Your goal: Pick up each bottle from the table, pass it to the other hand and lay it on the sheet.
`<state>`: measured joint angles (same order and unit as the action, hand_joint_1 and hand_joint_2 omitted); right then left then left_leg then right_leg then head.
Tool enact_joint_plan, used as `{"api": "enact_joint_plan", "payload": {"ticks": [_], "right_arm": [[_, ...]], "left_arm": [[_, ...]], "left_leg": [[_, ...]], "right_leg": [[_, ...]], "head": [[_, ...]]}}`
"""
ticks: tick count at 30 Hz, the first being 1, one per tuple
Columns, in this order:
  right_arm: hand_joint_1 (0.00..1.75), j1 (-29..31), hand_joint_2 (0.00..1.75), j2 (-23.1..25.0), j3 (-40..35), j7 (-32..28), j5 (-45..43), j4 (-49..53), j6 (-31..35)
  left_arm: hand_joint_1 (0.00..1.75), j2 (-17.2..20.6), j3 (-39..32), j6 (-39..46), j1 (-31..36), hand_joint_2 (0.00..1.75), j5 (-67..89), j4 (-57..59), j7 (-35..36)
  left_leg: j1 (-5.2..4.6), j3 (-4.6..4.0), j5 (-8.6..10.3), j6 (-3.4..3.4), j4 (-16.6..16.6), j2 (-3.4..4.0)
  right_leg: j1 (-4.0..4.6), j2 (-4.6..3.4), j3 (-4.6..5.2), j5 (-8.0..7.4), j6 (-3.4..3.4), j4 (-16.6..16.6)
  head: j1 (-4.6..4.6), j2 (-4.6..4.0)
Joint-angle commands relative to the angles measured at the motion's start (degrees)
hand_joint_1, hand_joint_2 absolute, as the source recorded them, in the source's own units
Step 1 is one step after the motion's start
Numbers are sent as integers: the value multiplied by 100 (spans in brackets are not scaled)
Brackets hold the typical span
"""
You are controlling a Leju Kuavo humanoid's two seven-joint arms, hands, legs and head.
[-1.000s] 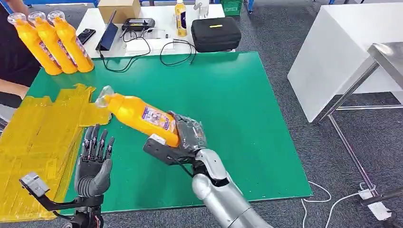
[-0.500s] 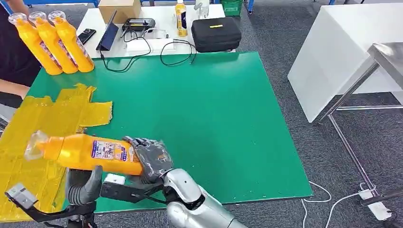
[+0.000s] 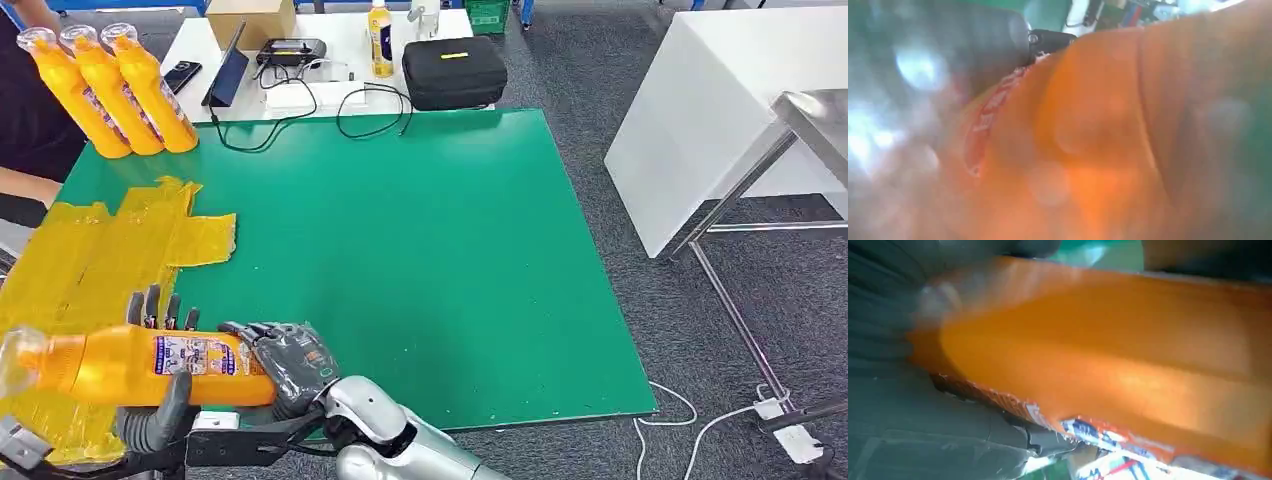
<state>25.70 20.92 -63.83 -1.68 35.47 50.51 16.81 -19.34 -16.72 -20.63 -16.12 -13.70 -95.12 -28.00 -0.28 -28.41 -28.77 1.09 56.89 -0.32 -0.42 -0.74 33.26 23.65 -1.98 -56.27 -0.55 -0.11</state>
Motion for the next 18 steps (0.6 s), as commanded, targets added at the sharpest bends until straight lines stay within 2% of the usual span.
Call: {"api": "enact_joint_plan", "payload": {"ticks": [1, 2, 3, 18], "right_arm": [[175, 65, 175, -92, -1707, -341, -407, -631, -634], [175, 60, 175, -92, -1718, -336, -459, -655, -658], [175, 70, 175, -92, -1730, -340, -471, -673, -653], [175, 142, 175, -92, -1333, -228, -601, -766, -339]], "left_arm": [[0, -66, -42, 202, 353, 175, 38, 46, -142], [10, -66, -33, 242, 346, 175, -37, 32, -186], [175, -66, -5, 185, 330, 175, -95, -12, -258], [175, -66, 76, 111, 326, 175, -11, -38, -352]], "left_leg": [[5, 21, 1, -8, -18, -16], [4, 14, 2, -6, -13, -14], [8, 25, 2, -10, -21, -22], [7, 20, 5, -10, -17, -30]], "right_leg": [[5, 23, -27, 5, 5, 17], [5, 19, -18, 4, 3, 13], [9, 30, -33, 6, 5, 22], [11, 45, -28, 6, 5, 24]], "head": [[0, 0], [-2, 0], [0, 0], [-2, 0]]}}
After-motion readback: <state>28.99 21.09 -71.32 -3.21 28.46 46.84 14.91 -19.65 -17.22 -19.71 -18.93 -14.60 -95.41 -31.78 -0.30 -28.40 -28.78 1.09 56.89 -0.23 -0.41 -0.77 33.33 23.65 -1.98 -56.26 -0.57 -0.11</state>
